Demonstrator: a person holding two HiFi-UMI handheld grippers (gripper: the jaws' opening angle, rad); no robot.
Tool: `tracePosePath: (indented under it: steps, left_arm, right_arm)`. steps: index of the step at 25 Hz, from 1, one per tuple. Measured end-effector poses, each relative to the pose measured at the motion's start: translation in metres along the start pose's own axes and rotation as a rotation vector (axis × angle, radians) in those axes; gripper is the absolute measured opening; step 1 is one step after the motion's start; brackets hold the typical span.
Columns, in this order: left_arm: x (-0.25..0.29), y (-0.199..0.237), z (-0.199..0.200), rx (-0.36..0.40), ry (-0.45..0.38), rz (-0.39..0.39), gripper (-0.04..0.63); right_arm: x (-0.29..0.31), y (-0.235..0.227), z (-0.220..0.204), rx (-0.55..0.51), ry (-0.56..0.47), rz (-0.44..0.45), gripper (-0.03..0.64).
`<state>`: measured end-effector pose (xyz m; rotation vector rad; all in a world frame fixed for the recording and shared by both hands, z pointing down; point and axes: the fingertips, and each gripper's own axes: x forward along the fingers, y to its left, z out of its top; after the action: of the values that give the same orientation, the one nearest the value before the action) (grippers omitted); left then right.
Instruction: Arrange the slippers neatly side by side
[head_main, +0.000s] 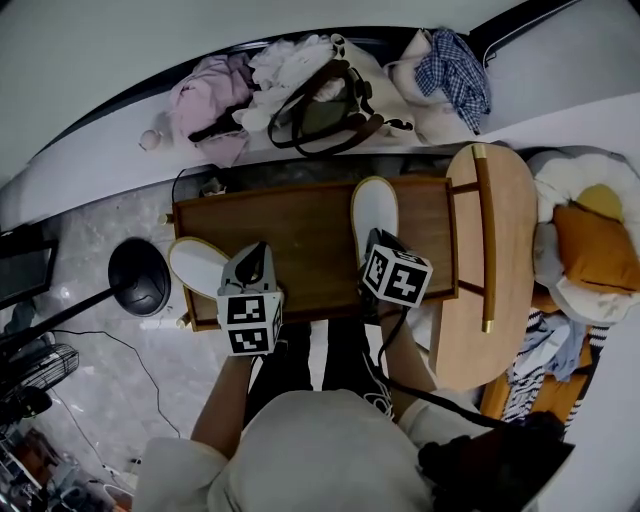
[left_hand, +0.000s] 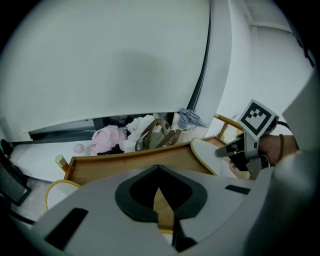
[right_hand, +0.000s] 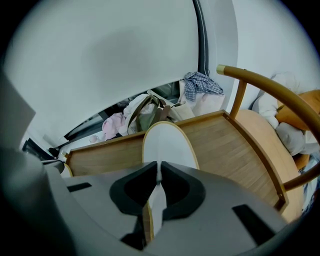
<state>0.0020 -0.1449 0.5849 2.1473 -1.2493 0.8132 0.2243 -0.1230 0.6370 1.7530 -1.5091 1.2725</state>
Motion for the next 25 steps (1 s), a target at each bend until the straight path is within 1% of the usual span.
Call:
tracePosePath:
  steps: [11, 14, 25]
  left_arm:
    - [0.002, -0.004, -0.007, -0.024, 0.009, 0.014, 0.003]
    - [0.001, -0.005, -0.007, -0.032, 0.007, 0.019, 0.003]
    - [-0.006, -0.007, -0.008, -0.066, -0.009, 0.039, 0.003]
  right_arm:
    - [0.003, 0.001, 0.001, -0.031, 0.005, 0.036, 0.051]
    - [0.003, 0.001, 0.002, -0.040, 0.004, 0.047, 0.100]
    - [-0.012, 0.004, 0.007, -0.088, -0.010, 0.066, 0.117]
